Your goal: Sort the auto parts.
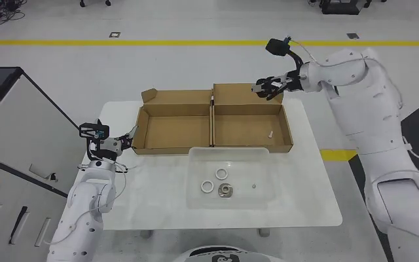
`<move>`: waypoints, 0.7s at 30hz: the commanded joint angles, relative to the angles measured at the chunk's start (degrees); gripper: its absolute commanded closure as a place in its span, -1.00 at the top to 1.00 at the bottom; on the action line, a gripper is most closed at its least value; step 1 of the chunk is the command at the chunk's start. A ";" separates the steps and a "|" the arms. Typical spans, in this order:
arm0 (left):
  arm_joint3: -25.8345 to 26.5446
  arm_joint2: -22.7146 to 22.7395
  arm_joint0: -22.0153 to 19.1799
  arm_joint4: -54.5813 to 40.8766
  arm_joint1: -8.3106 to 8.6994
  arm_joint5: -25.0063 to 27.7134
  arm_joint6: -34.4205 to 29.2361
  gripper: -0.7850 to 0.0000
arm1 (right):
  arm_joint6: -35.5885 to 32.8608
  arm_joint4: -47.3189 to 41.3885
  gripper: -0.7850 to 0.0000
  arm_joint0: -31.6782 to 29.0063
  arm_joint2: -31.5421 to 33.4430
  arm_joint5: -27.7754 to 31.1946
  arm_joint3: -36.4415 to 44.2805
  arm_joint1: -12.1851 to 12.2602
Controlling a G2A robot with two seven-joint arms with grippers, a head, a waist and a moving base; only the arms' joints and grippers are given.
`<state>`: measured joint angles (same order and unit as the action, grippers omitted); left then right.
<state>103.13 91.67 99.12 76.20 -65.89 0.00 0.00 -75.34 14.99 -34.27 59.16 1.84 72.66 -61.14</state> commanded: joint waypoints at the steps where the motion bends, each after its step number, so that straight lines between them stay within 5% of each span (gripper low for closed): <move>1: 0.00 0.00 0.00 0.00 0.00 0.00 0.00 1.00 | 0.70 1.32 -1.00 0.70 -2.07 0.38 -2.26 -0.45; 21: 0.00 0.00 0.00 0.00 0.00 0.00 0.00 1.00 | 6.43 14.73 -1.00 5.69 -18.40 0.71 -17.94 -5.92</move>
<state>103.13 91.67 99.12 76.20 -65.89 0.00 0.00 -69.03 29.37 -28.69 41.35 2.61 55.45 -66.78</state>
